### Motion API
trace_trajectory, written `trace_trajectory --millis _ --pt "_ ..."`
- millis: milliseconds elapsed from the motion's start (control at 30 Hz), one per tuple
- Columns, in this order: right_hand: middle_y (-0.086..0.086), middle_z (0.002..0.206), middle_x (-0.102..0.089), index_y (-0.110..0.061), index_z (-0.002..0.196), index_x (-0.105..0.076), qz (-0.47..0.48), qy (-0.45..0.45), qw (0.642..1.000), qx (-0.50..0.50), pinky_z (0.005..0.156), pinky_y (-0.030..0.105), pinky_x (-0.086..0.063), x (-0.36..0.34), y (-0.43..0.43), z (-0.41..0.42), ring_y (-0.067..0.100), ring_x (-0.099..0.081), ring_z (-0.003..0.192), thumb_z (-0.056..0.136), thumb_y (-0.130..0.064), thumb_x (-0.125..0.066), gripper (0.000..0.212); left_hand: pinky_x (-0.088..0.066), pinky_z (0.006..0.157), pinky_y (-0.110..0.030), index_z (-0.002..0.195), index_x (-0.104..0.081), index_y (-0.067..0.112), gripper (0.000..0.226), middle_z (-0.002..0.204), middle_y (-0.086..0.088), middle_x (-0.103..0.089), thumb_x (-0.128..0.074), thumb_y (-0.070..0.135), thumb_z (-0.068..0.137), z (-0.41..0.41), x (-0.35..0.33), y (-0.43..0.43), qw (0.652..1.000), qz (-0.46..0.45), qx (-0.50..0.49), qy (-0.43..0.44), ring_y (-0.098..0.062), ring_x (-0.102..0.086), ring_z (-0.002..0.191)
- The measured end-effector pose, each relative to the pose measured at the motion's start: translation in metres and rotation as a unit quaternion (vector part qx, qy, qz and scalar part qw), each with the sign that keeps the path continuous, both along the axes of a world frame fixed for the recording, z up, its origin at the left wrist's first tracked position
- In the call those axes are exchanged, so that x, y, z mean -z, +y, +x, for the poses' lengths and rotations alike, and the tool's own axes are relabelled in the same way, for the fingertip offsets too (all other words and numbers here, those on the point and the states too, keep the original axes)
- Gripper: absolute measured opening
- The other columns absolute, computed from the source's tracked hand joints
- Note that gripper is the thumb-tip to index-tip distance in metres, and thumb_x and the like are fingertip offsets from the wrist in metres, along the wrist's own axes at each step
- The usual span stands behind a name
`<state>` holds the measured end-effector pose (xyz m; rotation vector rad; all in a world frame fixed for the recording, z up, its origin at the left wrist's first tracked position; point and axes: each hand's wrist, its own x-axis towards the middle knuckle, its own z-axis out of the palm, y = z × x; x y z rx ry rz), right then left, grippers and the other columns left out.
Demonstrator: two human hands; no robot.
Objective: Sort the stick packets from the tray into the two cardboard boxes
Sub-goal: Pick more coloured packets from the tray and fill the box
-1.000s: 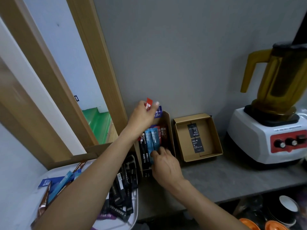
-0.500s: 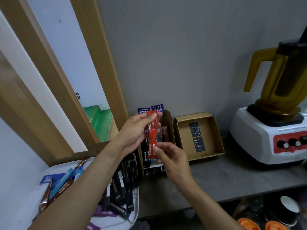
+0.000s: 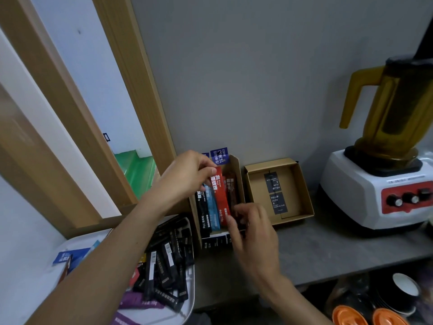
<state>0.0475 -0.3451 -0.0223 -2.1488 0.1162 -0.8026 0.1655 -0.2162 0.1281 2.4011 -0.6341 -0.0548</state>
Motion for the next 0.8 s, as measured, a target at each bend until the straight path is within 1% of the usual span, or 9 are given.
trace_trajectory --millis 67,133,200,300,400,533,667,733,800 --pt "-0.008 0.118 -0.058 -0.025 0.113 -0.058 -0.079 -0.028 0.996 -0.023 0.075 0.019 -0.058 0.002 0.004 0.0 0.005 -0.061 0.099 0.093 -0.039 -0.062 0.024 -0.063 0.068 -0.029 0.104 -0.072 0.022 0.013 0.091 0.005 -0.075 -0.06 0.026 0.103 0.008 0.01 -0.012 0.999 0.03 0.009 -0.006 -0.009 -0.074 0.077" --pt "-0.006 0.123 -0.058 -0.025 0.114 -0.061 -0.16 0.004 0.985 -0.066 0.084 0.023 -0.059 0.005 0.01 0.003 0.009 -0.061 0.107 0.092 -0.031 -0.064 0.023 -0.062 0.066 -0.027 0.103 -0.071 0.024 0.011 0.091 0.004 -0.074 -0.06 0.026 0.102 0.016 0.021 -0.025 0.999 0.041 0.005 -0.016 -0.007 -0.072 0.074" --pt "-0.001 0.123 -0.059 -0.022 0.118 -0.065 -0.25 0.049 0.964 -0.072 0.087 0.03 -0.059 0.008 0.017 0.01 0.014 -0.059 0.111 0.092 -0.025 -0.064 0.026 -0.057 0.064 -0.024 0.102 -0.071 0.024 0.011 0.092 0.002 -0.074 -0.06 0.025 0.103 0.023 0.033 -0.037 0.998 0.056 0.0 -0.032 -0.007 -0.07 0.074" --pt "0.008 0.119 -0.063 -0.016 0.121 -0.068 -0.316 0.111 0.941 -0.041 0.085 0.038 -0.058 0.007 0.024 0.023 0.024 -0.06 0.108 0.092 -0.021 -0.064 0.03 -0.051 0.078 -0.025 0.111 -0.074 0.019 0.018 0.114 -0.002 -0.073 -0.058 0.021 0.103 0.035 0.048 -0.046 0.996 0.081 0.005 -0.035 -0.01 -0.066 0.097" --pt "0.012 0.128 -0.059 -0.014 0.13 -0.063 -0.333 0.153 0.93 -0.028 0.091 0.04 -0.053 0.004 0.024 0.033 0.028 -0.057 0.115 0.096 -0.022 -0.061 0.035 -0.052 0.088 -0.027 0.116 -0.074 0.017 0.021 0.121 -0.002 -0.072 -0.059 0.016 0.102 0.039 0.053 -0.049 0.996 0.079 -0.004 -0.051 -0.014 -0.066 0.111" --pt "0.014 0.137 -0.052 -0.012 0.137 -0.054 -0.328 0.204 0.922 -0.03 0.096 0.04 -0.05 0.001 0.024 0.047 0.029 -0.053 0.123 0.101 -0.022 -0.056 0.037 -0.053 0.087 -0.027 0.113 -0.074 0.015 0.018 0.116 -0.003 -0.072 -0.064 0.012 0.099 0.038 0.058 -0.048 0.991 0.072 -0.013 -0.108 -0.015 -0.067 0.108" --pt "0.012 0.136 -0.055 -0.013 0.136 -0.055 -0.309 0.218 0.925 -0.031 0.097 0.039 -0.053 -0.001 0.023 0.06 0.027 -0.056 0.122 0.102 -0.025 -0.056 0.035 -0.053 0.093 -0.029 0.115 -0.072 0.013 0.021 0.119 -0.005 -0.068 -0.071 0.011 0.094 0.038 0.062 -0.044 0.988 0.079 -0.019 -0.128 -0.018 -0.066 0.112" --pt "0.012 0.135 -0.057 -0.013 0.134 -0.056 -0.301 0.213 0.929 -0.031 0.097 0.038 -0.053 -0.001 0.022 0.063 0.026 -0.057 0.12 0.103 -0.026 -0.055 0.034 -0.056 0.095 -0.031 0.116 -0.07 0.016 0.022 0.112 -0.001 -0.068 -0.07 0.012 0.095 0.035 0.058 -0.042 0.991 0.045 -0.021 -0.124 -0.012 -0.067 0.105" --pt "0.011 0.134 -0.058 -0.013 0.133 -0.057 -0.298 0.203 0.932 -0.027 0.096 0.038 -0.054 -0.001 0.022 0.061 0.025 -0.058 0.119 0.103 -0.026 -0.054 0.033 -0.056 0.088 -0.028 0.115 -0.069 0.021 0.019 0.097 0.01 -0.065 -0.069 0.017 0.096 0.028 0.046 -0.039 0.991 0.001 -0.021 -0.129 -0.002 -0.064 0.089"
